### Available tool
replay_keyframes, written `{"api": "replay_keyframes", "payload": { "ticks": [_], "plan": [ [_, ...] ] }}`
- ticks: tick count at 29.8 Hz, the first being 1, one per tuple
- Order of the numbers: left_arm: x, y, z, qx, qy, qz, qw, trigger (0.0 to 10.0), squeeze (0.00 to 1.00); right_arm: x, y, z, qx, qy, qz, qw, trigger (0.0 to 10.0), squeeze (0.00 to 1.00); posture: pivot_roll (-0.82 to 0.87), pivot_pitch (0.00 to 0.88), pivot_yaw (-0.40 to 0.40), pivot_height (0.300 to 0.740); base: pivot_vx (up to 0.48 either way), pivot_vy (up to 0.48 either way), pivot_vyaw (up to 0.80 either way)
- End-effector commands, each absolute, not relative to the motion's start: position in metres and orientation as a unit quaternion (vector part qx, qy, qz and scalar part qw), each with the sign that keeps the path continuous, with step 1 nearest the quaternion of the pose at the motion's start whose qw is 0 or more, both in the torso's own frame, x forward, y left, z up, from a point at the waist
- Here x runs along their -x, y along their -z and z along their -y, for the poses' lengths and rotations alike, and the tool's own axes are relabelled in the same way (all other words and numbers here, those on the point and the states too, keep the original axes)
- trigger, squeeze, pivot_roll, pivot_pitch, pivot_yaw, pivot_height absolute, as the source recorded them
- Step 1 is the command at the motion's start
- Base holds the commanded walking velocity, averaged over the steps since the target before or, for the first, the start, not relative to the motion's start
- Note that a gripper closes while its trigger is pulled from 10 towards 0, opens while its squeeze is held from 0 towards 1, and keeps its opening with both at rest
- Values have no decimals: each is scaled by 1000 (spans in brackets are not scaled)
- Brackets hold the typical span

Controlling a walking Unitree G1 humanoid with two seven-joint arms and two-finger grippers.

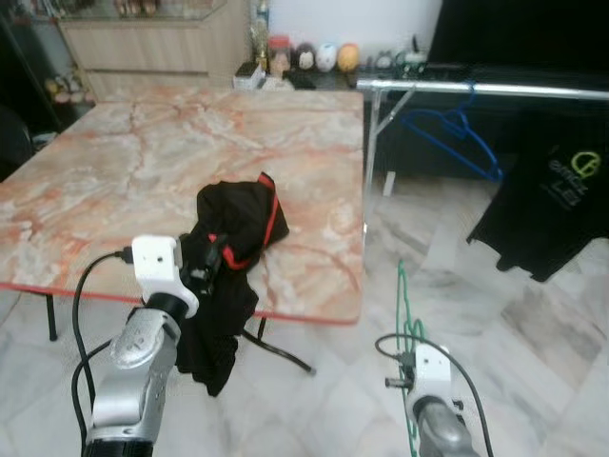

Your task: Hang hanger

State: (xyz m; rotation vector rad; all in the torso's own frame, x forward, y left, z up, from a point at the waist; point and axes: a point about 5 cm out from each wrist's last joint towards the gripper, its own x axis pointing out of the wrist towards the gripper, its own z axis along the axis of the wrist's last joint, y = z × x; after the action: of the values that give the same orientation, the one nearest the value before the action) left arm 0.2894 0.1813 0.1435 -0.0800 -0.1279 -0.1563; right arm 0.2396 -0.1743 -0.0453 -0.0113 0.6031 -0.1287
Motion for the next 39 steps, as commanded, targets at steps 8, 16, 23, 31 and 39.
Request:
{"api": "replay_keyframes", "payload": {
  "ticks": [8, 16, 23, 31, 39],
  "plan": [
    [-289, -144, -180, 40, 76, 66, 994, 10000, 0, -241, 43, 179, 3, 73, -293, 953, 10000, 0, 19, 0, 16, 740, -328, 0, 0],
    [-290, -144, -181, 40, 70, 66, 995, 10000, 0, -243, 42, 182, 1, 76, -294, 953, 10000, 0, 20, 0, 13, 740, -343, 0, 0],
    [-291, -145, -181, 39, 69, 67, 995, 10000, 0, -245, 41, 182, 7, 70, -294, 953, 10000, 0, 20, 0, 13, 740, -340, 0, 0],
    [-291, -142, -180, 21, 74, 55, 996, 10000, 0, -251, 37, 182, 15, 52, -293, 955, 10000, 0, 19, 0, 12, 740, 0, 0, 0],
    [-290, -136, -179, -3, 99, 34, 995, 10000, 0, -268, 26, 174, 105, -92, -291, 947, 10000, 0, 14, 0, 13, 740, 0, 0, 0]
  ]
}}
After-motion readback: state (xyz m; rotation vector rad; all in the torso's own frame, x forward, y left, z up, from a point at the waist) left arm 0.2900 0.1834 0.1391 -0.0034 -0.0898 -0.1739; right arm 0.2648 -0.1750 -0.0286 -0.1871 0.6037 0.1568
